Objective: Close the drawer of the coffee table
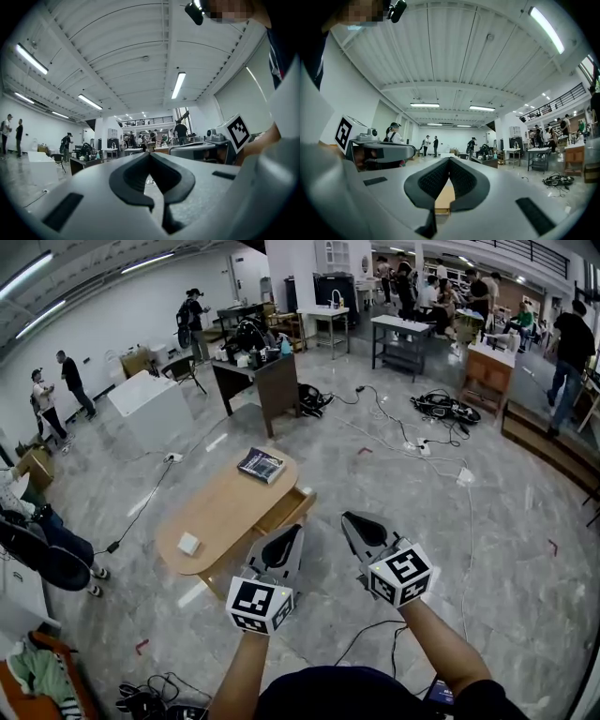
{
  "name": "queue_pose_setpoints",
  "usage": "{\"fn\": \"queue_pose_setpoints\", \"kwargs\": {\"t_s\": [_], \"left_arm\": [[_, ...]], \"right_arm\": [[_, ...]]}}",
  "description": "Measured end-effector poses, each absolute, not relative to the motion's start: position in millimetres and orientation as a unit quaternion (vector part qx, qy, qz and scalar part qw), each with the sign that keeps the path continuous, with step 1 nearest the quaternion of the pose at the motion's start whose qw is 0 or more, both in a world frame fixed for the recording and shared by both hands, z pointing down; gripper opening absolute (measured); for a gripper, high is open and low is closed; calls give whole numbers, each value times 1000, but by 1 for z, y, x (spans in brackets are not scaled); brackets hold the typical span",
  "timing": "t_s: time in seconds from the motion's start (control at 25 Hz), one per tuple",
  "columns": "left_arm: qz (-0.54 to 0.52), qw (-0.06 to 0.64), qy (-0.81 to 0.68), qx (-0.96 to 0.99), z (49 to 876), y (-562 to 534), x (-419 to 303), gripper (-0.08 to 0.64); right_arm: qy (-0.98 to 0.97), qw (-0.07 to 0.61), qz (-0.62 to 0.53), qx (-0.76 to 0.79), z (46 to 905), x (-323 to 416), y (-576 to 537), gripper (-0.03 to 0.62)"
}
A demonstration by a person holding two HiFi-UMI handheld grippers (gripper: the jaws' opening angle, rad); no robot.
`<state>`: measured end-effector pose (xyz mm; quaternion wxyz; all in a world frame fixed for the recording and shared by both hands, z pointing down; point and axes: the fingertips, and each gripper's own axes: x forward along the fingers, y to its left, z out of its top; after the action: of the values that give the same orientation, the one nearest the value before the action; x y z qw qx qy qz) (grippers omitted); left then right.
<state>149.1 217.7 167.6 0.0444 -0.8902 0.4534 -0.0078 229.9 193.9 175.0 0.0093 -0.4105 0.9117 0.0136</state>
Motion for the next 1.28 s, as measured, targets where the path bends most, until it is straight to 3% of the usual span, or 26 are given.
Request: {"fn": "queue_pose_setpoints", "kwargs": {"t_s": [1.28], "left_arm": [[-6, 34, 491, -870, 178, 161, 119, 2]], "right_arm": [[927, 9, 1, -375, 191, 197, 138, 11]]}}
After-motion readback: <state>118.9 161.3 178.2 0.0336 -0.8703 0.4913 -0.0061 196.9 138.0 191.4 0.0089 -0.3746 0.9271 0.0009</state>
